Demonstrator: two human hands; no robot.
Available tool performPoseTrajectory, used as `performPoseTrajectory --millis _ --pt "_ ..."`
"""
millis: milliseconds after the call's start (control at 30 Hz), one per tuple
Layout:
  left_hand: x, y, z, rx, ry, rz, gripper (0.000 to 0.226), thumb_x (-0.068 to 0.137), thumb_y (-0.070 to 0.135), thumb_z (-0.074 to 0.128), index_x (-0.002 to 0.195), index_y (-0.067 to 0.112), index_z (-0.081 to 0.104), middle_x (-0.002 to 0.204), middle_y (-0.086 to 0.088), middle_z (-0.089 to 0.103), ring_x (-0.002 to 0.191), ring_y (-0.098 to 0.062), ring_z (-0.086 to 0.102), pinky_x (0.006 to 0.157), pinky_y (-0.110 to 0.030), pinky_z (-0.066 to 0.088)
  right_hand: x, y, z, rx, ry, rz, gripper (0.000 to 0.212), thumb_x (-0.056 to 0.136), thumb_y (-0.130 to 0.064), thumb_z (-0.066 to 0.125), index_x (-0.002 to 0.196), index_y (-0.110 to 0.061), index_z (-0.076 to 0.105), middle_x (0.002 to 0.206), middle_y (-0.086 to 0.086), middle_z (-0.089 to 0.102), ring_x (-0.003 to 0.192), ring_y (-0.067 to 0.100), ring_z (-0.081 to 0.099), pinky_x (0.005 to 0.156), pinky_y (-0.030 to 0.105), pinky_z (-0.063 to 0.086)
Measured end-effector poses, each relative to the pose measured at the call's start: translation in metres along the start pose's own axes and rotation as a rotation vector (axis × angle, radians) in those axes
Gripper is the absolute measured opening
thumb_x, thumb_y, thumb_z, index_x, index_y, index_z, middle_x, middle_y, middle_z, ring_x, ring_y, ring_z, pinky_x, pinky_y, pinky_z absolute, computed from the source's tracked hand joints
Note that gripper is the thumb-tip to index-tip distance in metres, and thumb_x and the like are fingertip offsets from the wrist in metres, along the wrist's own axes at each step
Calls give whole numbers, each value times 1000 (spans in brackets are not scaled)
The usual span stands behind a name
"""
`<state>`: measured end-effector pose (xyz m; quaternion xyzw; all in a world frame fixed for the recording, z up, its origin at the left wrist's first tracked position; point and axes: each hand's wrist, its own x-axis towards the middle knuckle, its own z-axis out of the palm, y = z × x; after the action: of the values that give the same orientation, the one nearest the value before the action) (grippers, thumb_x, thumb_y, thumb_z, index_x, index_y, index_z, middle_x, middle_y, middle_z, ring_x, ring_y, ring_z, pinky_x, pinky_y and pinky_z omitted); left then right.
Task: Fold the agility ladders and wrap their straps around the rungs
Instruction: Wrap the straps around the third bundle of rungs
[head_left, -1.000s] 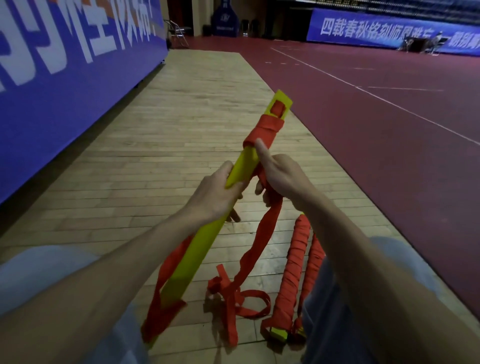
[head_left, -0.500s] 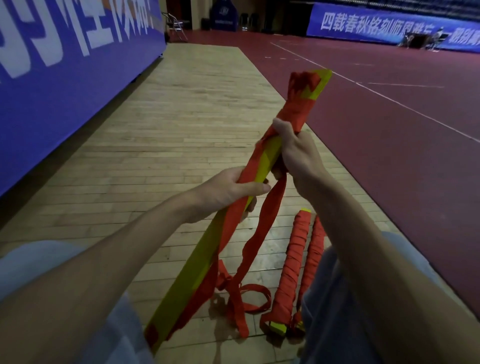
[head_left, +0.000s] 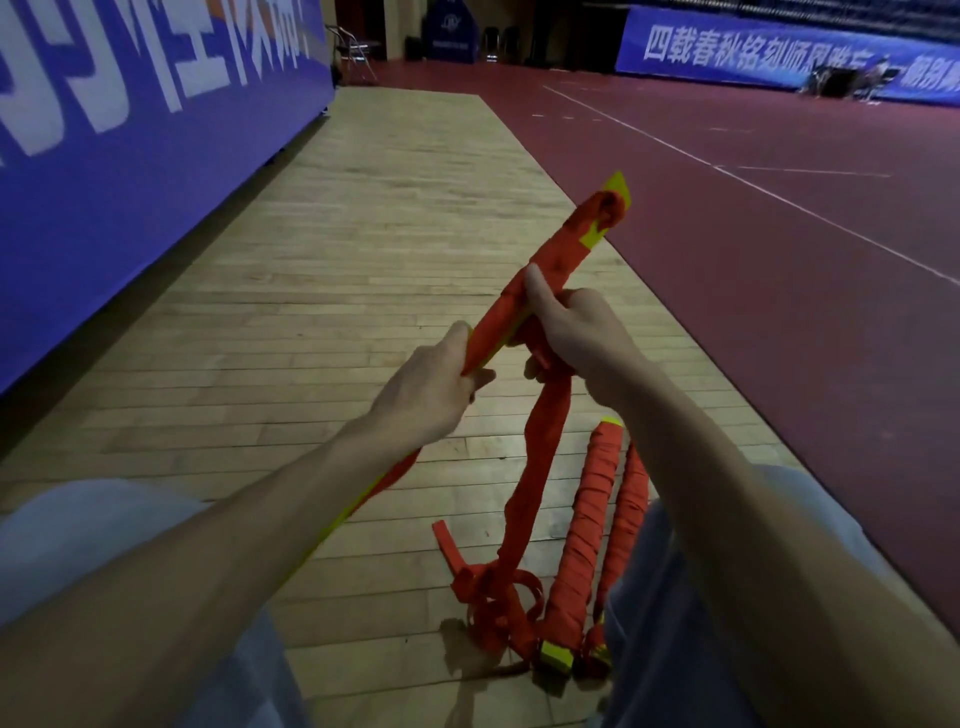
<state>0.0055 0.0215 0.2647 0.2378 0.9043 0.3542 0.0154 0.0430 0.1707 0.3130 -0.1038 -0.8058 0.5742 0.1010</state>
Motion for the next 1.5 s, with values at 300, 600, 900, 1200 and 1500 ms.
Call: performPoseTrajectory --millis 300,600,900,1200,1500 --pt "-5 6 -6 55 -68 174 46 105 44 23 145 27 39 103 1 50 90 -13 52 80 -32 41 4 -2 -2 265 28 65 31 103 -23 44 88 0 59 70 19 60 40 18 51 40 24 41" --pt "-17 25 -33 -850 -492 -29 32 93 36 54 106 10 67 89 -2 74 79 -15 71 68 -28 57 -3 -16 -18 451 -111 -176 38 106 -26 32 97 -8 64 77 12 71 53 22 50 37 23 29" --pt "-15 16 -21 -804 -611 -131 40 103 39 43 119 5 56 75 -10 56 63 -23 57 60 -35 53 1 -5 -24 61 -83 -214 45 91 -38 67 93 7 63 70 23 58 48 21 50 42 27 40" --pt "-6 1 -1 -76 -395 -55 81 85 75 5 152 33 21 138 -10 49 110 -25 55 98 -46 48 1 7 -6 -148 -90 107 50 99 -47 50 94 0 66 81 17 74 50 21 66 46 27 53" --pt "-3 8 -20 -306 -238 -166 56 76 70 61 99 20 72 95 3 67 85 -13 63 68 -27 47 3 2 -11 204 -120 -17 39 103 -27 50 102 10 62 74 19 60 46 15 51 45 24 44"
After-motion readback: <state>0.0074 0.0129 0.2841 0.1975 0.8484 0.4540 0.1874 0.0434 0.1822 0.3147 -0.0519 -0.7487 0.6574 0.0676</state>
